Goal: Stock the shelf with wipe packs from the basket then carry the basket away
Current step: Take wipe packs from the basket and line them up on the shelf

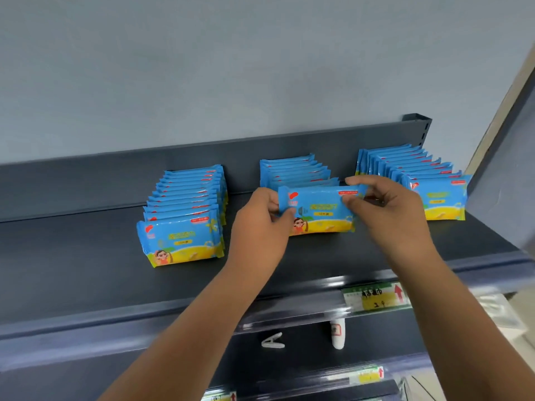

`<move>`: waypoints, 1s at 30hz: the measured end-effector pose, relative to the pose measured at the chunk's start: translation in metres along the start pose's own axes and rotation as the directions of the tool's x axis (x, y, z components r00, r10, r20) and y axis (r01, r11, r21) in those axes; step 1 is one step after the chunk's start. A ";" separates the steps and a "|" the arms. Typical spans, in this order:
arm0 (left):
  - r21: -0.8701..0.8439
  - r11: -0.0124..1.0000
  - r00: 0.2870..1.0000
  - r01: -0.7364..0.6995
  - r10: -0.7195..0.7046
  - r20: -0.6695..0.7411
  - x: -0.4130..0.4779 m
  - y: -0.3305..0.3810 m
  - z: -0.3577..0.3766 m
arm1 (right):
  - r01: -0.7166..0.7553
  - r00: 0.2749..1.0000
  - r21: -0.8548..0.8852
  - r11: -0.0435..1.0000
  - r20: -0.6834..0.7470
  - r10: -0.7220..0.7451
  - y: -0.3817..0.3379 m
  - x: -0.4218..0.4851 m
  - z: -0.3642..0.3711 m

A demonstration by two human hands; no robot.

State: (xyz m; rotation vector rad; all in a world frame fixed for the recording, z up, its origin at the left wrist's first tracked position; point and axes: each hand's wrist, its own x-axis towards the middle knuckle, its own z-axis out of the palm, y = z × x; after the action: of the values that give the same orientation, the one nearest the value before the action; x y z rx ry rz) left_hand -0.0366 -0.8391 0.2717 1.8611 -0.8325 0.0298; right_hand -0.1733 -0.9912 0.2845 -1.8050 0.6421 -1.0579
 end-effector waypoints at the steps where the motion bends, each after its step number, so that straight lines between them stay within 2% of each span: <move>1: 0.023 1.000 1.000 0.014 -0.014 0.002 0.001 0.000 0.004 | -0.006 1.000 -0.042 0.999 -0.010 0.006 0.003 0.002 -0.001; 10: 0.166 0.984 0.998 0.070 -0.069 -0.012 0.004 -0.008 0.020 | -0.017 1.000 -0.252 0.968 -0.022 0.012 0.024 0.010 0.010; 15: 0.273 0.959 0.997 0.074 -0.073 -0.015 0.002 -0.008 0.023 | 0.082 0.994 -0.411 0.908 -0.034 -0.105 0.024 0.011 0.012; 17: 0.255 0.961 0.994 0.108 -0.107 -0.020 0.001 -0.008 0.022 | 0.116 0.978 -0.452 0.885 -0.101 -0.180 0.024 0.009 0.009; 19: 0.166 0.970 0.985 0.175 -0.174 -0.025 0.002 -0.007 0.019 | 0.082 0.950 -0.445 0.892 -0.237 -0.206 0.024 0.000 0.004; 22: 0.032 0.969 0.969 0.245 -0.244 -0.038 0.002 0.001 0.012 | 0.020 0.915 -0.328 0.945 -0.375 -0.150 0.024 -0.014 0.001; 27: 0.019 0.989 0.986 0.150 -0.148 -0.082 -0.011 0.006 -0.010 | 0.023 0.942 -0.258 0.966 -0.317 -0.107 0.020 -0.026 0.012; 30: 0.219 0.976 0.988 -0.006 0.039 -0.149 -0.025 -0.003 -0.034 | 0.031 0.969 -0.264 0.964 -0.230 -0.094 0.010 -0.031 0.028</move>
State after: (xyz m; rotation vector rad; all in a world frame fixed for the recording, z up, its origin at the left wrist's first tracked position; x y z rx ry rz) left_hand -0.0419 -0.7978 0.2748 2.0258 -0.7677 0.2852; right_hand -0.1642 -0.9585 0.2577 -1.9456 0.9105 -1.2991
